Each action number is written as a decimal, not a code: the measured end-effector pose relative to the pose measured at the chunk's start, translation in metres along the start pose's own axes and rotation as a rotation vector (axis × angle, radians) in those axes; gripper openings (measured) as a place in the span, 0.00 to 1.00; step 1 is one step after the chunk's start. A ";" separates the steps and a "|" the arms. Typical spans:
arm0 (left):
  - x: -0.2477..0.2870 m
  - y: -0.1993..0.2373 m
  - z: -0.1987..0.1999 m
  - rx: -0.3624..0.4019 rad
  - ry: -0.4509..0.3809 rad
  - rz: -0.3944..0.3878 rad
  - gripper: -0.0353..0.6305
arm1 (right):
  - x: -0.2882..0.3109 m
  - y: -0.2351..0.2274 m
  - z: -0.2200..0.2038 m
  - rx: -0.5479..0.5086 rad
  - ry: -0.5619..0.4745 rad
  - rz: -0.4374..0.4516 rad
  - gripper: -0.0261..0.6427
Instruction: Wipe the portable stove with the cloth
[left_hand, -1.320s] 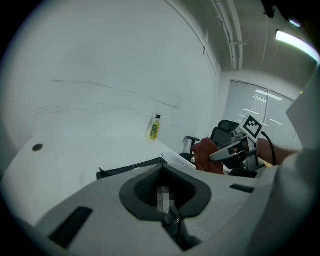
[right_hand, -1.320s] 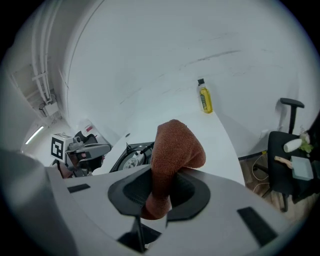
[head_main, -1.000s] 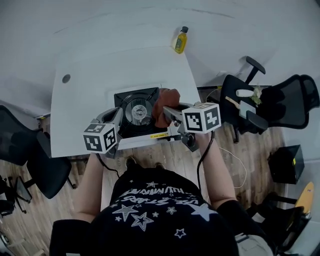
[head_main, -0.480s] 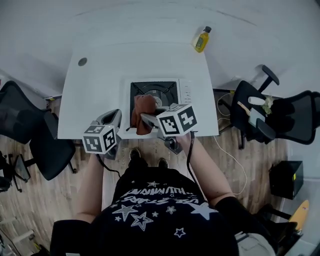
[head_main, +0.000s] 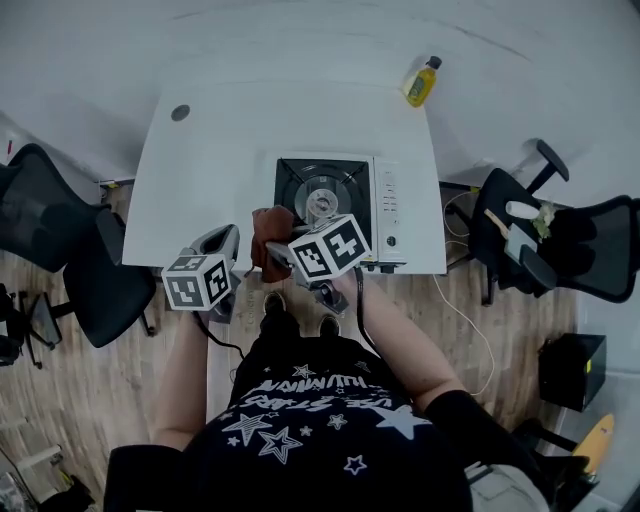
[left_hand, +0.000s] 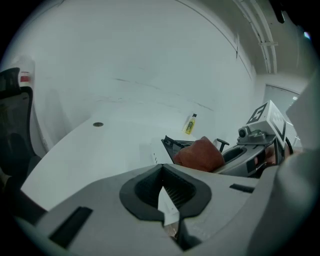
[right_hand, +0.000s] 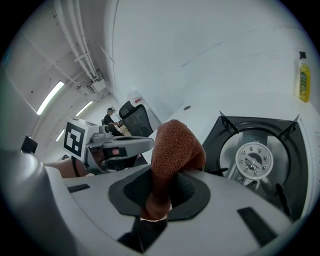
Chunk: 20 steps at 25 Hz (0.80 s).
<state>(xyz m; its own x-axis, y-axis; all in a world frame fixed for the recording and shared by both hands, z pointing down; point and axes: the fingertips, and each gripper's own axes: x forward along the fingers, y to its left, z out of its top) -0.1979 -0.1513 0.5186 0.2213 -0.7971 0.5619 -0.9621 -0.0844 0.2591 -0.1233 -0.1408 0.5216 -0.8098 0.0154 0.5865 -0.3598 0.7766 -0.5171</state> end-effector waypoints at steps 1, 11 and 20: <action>-0.001 0.000 -0.001 -0.002 -0.002 0.003 0.06 | 0.003 0.000 -0.004 -0.001 0.012 -0.001 0.15; -0.004 -0.016 -0.007 -0.005 -0.010 0.024 0.06 | -0.015 -0.019 -0.023 0.009 0.030 -0.028 0.15; 0.010 -0.054 -0.006 0.010 -0.022 0.009 0.06 | -0.058 -0.053 -0.038 0.041 -0.005 -0.061 0.15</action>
<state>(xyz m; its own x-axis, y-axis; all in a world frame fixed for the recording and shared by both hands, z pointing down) -0.1430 -0.1511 0.5153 0.2092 -0.8106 0.5470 -0.9657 -0.0832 0.2461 -0.0394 -0.1583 0.5386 -0.7879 -0.0342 0.6149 -0.4271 0.7496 -0.5056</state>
